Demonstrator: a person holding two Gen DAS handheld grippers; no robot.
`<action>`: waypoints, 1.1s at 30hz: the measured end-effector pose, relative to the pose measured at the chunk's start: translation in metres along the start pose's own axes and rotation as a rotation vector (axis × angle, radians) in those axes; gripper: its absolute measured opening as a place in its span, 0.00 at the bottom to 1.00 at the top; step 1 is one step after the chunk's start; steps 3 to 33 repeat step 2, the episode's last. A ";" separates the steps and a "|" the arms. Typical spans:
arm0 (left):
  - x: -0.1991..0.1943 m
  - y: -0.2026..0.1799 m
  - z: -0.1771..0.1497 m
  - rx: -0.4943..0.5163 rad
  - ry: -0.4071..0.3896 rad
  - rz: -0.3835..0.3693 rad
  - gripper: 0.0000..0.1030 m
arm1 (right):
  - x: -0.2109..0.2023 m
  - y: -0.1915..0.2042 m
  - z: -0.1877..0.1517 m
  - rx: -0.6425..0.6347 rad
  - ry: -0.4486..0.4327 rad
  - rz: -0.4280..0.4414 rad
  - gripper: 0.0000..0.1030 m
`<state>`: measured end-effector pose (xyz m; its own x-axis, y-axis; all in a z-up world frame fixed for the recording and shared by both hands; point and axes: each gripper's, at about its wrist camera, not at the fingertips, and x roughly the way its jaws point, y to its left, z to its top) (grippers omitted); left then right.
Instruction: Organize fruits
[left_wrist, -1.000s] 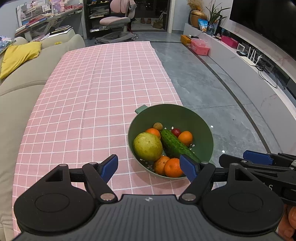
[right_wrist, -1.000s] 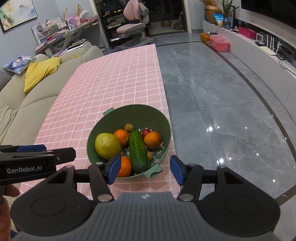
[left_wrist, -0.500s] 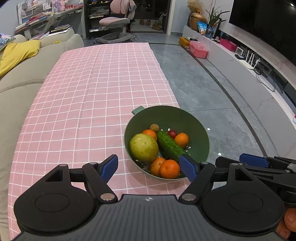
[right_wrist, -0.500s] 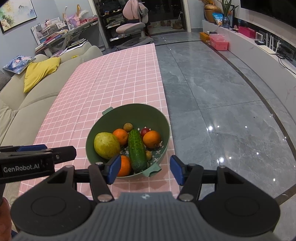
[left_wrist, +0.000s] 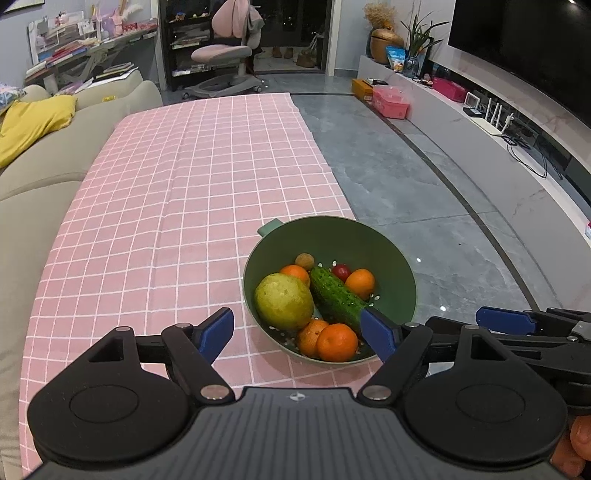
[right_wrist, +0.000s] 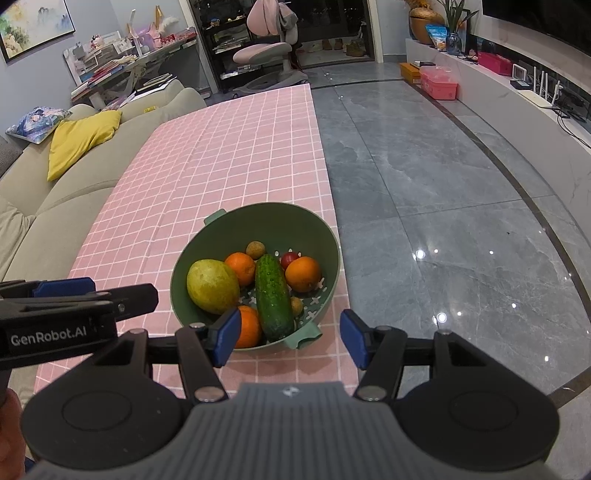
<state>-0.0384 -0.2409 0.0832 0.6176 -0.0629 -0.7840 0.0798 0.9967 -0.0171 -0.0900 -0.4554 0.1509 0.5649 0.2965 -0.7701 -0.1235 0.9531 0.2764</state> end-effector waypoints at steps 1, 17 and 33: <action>0.000 0.000 0.000 0.004 -0.004 -0.004 0.89 | 0.000 0.000 0.000 0.001 -0.001 0.000 0.55; 0.000 -0.001 0.001 0.010 -0.005 -0.004 0.88 | 0.000 0.000 0.000 0.001 -0.001 0.000 0.55; 0.000 -0.001 0.001 0.010 -0.005 -0.004 0.88 | 0.000 0.000 0.000 0.001 -0.001 0.000 0.55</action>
